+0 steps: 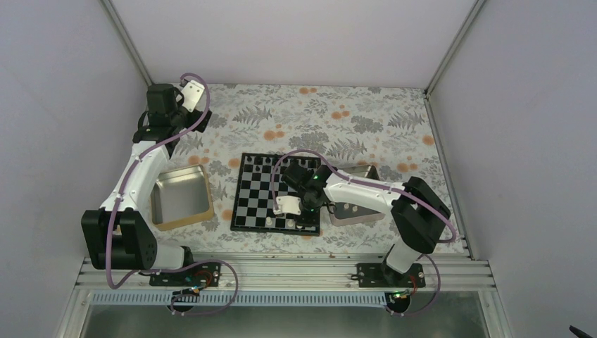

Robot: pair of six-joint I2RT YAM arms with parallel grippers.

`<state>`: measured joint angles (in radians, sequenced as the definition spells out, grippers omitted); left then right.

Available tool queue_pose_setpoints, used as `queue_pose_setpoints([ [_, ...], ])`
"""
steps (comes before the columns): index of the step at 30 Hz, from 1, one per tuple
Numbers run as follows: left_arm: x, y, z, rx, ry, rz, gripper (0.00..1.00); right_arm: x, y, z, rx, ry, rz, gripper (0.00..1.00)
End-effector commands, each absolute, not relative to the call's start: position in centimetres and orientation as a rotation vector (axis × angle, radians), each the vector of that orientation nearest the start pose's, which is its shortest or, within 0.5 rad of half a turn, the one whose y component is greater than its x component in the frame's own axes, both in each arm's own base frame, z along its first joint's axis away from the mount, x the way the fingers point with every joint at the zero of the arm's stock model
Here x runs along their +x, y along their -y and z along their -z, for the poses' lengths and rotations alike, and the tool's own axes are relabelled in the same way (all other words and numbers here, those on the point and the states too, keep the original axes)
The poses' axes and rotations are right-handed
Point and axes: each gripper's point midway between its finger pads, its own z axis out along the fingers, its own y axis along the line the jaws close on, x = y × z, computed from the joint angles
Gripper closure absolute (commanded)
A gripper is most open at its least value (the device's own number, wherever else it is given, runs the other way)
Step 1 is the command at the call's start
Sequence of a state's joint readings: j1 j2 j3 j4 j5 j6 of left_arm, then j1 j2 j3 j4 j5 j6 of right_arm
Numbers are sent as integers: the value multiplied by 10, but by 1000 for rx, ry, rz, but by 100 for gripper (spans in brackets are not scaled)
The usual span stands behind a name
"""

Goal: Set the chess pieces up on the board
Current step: Place the chess piece on the chessboard.

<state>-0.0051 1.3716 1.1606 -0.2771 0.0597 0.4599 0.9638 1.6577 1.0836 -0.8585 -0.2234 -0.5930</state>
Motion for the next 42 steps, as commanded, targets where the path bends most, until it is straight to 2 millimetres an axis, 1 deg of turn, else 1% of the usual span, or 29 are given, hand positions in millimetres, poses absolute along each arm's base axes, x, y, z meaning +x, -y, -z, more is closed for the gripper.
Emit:
queue_pose_setpoints([
  [1, 437, 13, -273, 507, -1975, -230, 0, 146, -282, -43, -2148, -2158, -371, 90],
  [13, 437, 13, -273, 505, -1972, -231, 0, 152, -282, -39, -2143, -2166, -324, 89],
  [22, 436, 13, -273, 508, -1970, -230, 0, 156, -278, -43, -2126, -2164, -289, 75],
  [26, 436, 13, -274, 507, -1970, -231, 0, 155, -279, -50, -2119, -2159, -311, 71],
  [30, 435, 13, -275, 505, -1968, -232, 0, 165, -275, -78, -2051, -2136, -321, 69],
  [32, 435, 12, -275, 505, -1968, -234, 0, 179, -265, -94, -1989, -2143, -289, 68],
  [34, 436, 12, -276, 501, -1966, -237, 0, 205, -246, -114, -1880, -2168, -227, 68],
  [35, 435, 12, -277, 501, -1965, -240, 0, 224, -232, -126, -1803, -2184, -197, 68],
  [37, 435, 11, -277, 498, -1964, -244, 0, 256, -197, -141, -1661, -2231, -127, 68],
  [38, 435, 11, -277, 498, -1963, -243, 0, 268, -178, -143, -1605, -2259, -90, 68],
  [40, 435, 11, -278, 498, -1961, -242, 0, 285, -144, -145, -1529, -2295, -28, 67],
  [42, 435, 11, -279, 496, -1957, -242, 0, 298, -114, -140, -1465, -2338, 27, 65],
])
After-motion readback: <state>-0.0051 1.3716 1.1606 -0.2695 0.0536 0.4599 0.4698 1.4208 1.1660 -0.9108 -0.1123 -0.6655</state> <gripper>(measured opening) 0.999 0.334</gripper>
